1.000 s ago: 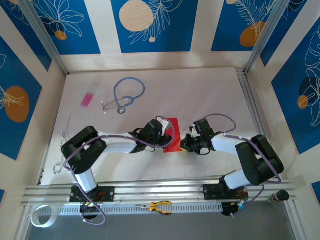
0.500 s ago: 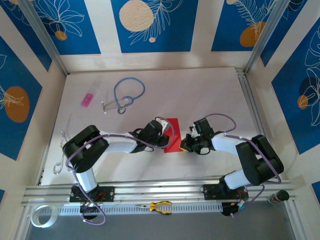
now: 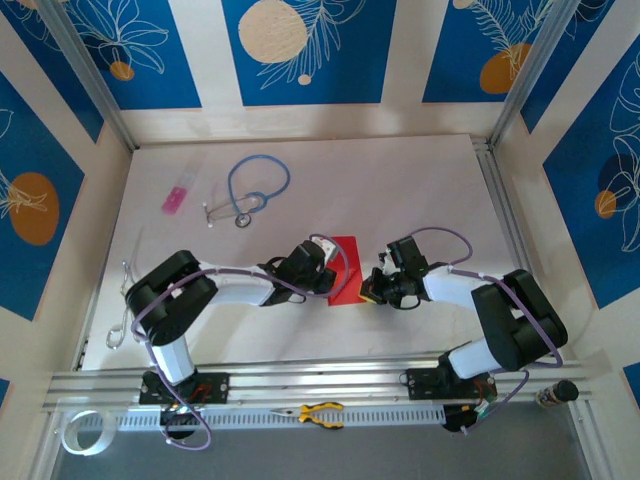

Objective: Fold a paper plane with a square sheet of paper (pick it up from the middle)

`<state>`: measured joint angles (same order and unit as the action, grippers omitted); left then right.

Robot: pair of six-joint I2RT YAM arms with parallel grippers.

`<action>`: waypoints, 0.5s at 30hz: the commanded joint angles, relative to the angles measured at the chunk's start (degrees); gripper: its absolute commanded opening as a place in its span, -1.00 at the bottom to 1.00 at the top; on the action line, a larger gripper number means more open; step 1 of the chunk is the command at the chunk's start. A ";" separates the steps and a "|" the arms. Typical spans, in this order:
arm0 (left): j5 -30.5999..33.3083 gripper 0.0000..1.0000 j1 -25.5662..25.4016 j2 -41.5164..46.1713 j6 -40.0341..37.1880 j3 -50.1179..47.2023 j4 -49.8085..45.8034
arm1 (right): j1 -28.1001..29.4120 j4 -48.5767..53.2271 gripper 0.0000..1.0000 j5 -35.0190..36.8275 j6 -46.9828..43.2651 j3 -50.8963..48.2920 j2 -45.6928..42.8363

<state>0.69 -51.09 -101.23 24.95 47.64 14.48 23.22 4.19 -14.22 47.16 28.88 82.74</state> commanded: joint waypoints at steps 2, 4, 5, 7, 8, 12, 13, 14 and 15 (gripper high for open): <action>1.51 -1.00 0.82 -1.02 -0.78 1.27 -0.07 | -0.34 5.54 -1.00 1.74 -0.42 -0.14 0.96; 1.59 -1.00 0.81 -1.25 -0.79 1.71 -0.57 | -0.36 5.72 -1.00 1.74 -0.49 -0.05 1.12; 1.68 -1.00 0.74 -1.34 -0.79 1.75 -0.60 | -0.29 5.70 -1.00 1.74 -0.50 -0.03 1.24; 1.89 -1.00 0.79 -1.50 -0.73 1.59 -0.17 | -0.34 5.70 -1.00 1.75 -0.41 -0.05 1.20; 2.02 -1.00 0.82 -1.59 -0.70 1.63 -0.20 | -0.29 5.66 -1.00 1.77 -0.44 -0.10 1.12; 2.50 -1.00 0.90 -1.85 -0.26 1.65 0.14 | -0.29 5.70 -1.00 1.81 -0.49 -0.20 1.03; 2.40 -1.00 0.95 -1.94 -0.17 1.66 0.40 | -0.27 5.68 -1.00 1.80 -0.54 -0.16 1.11; 2.39 -1.00 0.97 -2.03 0.00 1.75 0.53 | -0.33 5.66 -1.00 1.82 -0.60 -0.14 1.19; 2.30 -1.00 0.95 -2.17 0.03 1.83 0.61 | -0.29 5.67 -1.00 1.79 -0.57 -0.16 1.23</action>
<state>2.04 -50.98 -101.91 24.97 47.75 14.50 23.22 4.36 -14.20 47.13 28.93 82.74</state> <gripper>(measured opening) 0.063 0.056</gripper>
